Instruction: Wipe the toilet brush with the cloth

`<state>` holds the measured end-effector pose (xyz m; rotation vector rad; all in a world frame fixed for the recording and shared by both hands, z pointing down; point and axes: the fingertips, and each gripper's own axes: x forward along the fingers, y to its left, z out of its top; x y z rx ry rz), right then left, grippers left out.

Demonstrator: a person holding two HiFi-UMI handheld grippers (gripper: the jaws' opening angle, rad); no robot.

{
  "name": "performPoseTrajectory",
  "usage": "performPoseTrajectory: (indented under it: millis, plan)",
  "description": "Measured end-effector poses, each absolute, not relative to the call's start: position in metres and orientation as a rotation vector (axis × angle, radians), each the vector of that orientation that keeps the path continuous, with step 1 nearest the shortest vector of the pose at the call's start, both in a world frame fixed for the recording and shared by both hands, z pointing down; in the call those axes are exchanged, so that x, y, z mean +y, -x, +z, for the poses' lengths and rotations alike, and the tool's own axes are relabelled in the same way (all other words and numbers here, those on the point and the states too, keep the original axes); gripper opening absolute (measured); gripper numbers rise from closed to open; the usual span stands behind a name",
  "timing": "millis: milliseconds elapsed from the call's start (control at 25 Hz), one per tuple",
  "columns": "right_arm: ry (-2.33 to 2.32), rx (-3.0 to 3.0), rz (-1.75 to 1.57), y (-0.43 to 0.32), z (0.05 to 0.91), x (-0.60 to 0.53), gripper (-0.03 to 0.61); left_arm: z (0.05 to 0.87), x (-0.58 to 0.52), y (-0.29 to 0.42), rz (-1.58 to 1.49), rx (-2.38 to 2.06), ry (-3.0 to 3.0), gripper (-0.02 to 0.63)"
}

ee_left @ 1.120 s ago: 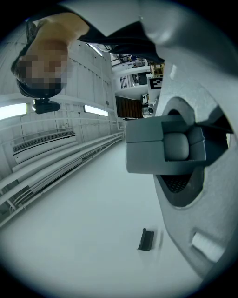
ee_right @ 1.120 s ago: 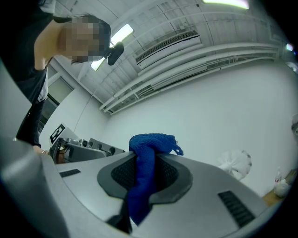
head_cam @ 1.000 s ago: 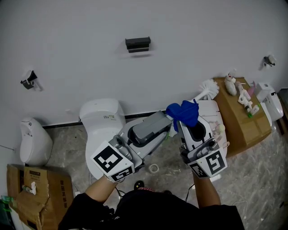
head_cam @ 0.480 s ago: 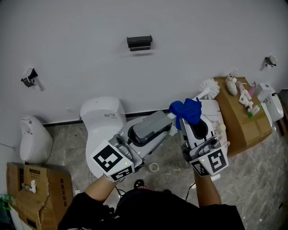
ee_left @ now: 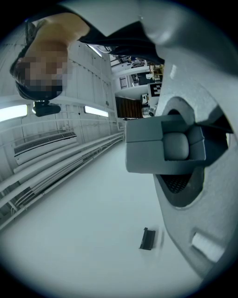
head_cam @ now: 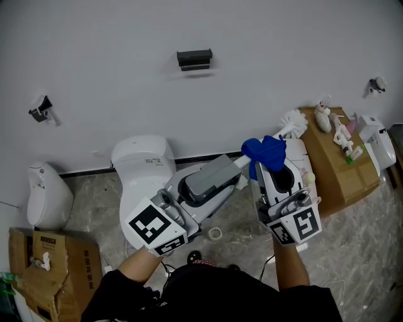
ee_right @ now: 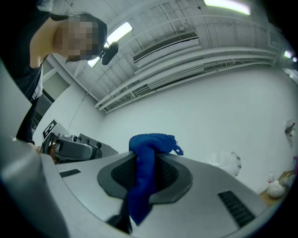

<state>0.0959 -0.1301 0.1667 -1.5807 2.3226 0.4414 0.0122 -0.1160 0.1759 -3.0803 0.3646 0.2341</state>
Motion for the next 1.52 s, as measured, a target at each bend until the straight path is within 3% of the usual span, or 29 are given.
performPoseTrajectory:
  millis: [1520]
  plan:
    - [1.75,2.249,0.446,-0.15,0.165,-0.141,0.074,0.167,-0.101,-0.007,0.245,0.369,3.057,0.184]
